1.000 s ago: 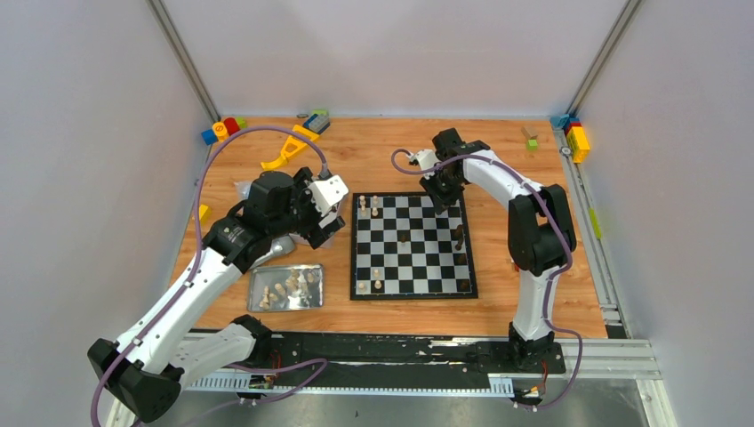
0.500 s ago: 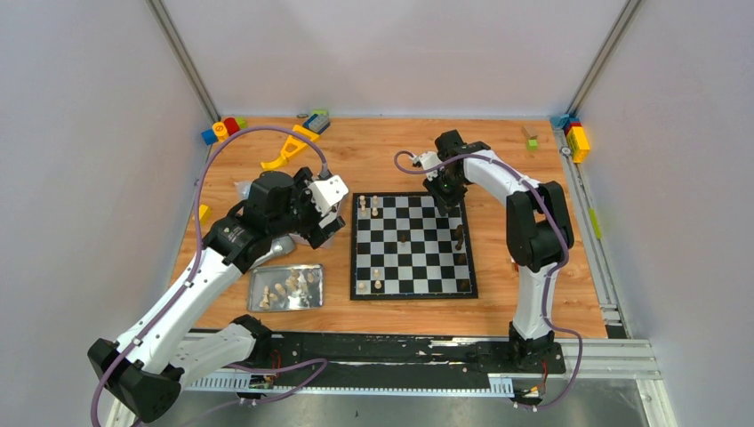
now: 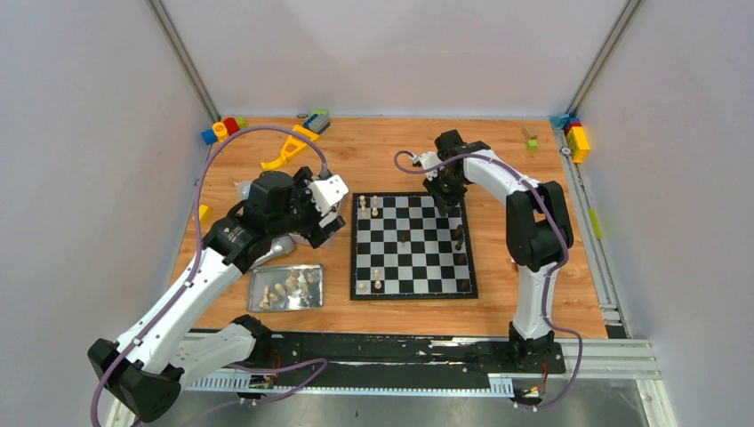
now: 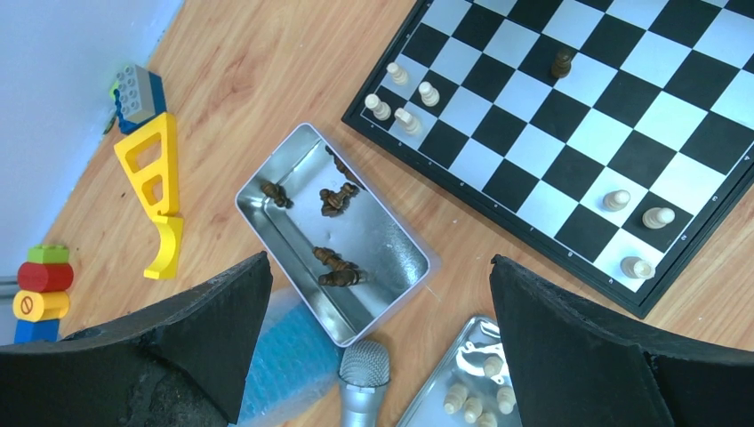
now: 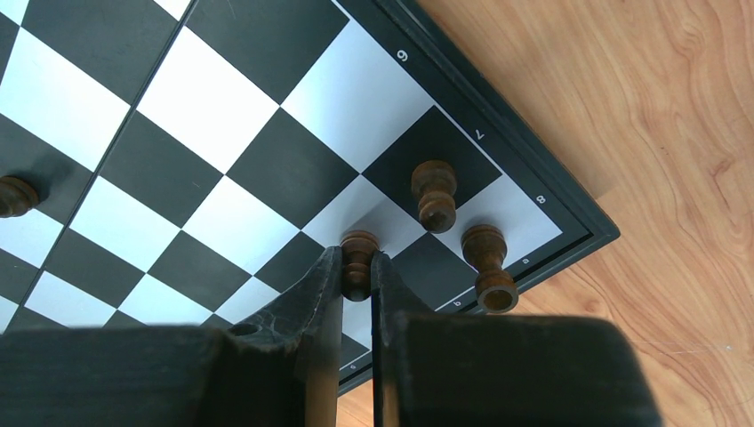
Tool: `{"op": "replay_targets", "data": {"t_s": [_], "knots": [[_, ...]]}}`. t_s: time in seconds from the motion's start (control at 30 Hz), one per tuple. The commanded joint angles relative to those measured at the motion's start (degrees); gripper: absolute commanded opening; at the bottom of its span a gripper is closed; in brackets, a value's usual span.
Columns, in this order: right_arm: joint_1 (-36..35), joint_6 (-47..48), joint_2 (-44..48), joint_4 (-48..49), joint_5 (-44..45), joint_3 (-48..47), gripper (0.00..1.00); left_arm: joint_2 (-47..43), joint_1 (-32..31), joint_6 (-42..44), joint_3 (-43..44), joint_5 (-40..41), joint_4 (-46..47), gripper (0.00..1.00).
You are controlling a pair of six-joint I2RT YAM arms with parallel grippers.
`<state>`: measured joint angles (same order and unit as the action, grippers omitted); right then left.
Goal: Set up the chess pieces on the board
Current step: Place the chess piece on the chessboard, then pick up the chess piece from the chessboard.
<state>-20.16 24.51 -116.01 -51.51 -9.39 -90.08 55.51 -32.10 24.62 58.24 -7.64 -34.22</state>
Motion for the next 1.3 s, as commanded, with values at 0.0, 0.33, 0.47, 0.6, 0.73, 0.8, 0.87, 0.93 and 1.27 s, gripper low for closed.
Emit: {"op": "replay_targets", "data": {"t_s": [0.0, 0.33, 0.47, 0.6, 0.73, 0.8, 0.87, 0.93, 1.27], "knots": [[0.11, -0.19, -1.11, 1.83, -0.40, -2.00, 0.11, -0.35, 0.28, 0.43, 1.02, -0.67, 1.81, 1.00], [0.10, -0.90, -1.50, 2.31, -0.62, -2.30, 0.12, -0.68, 0.28, 0.36, 0.99, -0.64, 1.62, 1.00], [0.12, -0.96, -1.29, 2.33, -0.77, -1.83, 0.22, -0.83, 0.29, 0.45, 0.92, -0.54, 1.61, 1.00], [0.00, -1.21, -0.01, 2.26, -0.66, -1.76, 0.38, -0.98, 0.28, 0.51, 0.85, -0.56, 1.53, 1.00], [-0.06, -1.47, 2.14, 1.30, -1.15, -2.71, 0.41, -1.17, 0.28, 0.59, 0.74, -0.44, 1.52, 1.00], [-0.51, -1.61, 3.64, 0.40, -1.81, -3.38, 0.41, -1.31, 0.28, 0.56, 0.74, -0.37, 1.52, 1.00], [-1.39, -1.66, 5.36, -0.10, -2.22, -3.64, 0.42, -1.50, 0.28, 0.60, 0.67, -0.36, 1.49, 1.00], [-2.78, -1.09, 7.11, -0.27, -2.51, -3.20, 0.42, -1.67, 0.32, 0.49, 0.60, -0.10, 1.48, 1.00], [-14.21, 0.06, 8.60, 0.67, -3.00, 2.15, 0.54, -1.61, 0.50, -1.40, 1.65, 0.17, 1.07, 1.00]]}}
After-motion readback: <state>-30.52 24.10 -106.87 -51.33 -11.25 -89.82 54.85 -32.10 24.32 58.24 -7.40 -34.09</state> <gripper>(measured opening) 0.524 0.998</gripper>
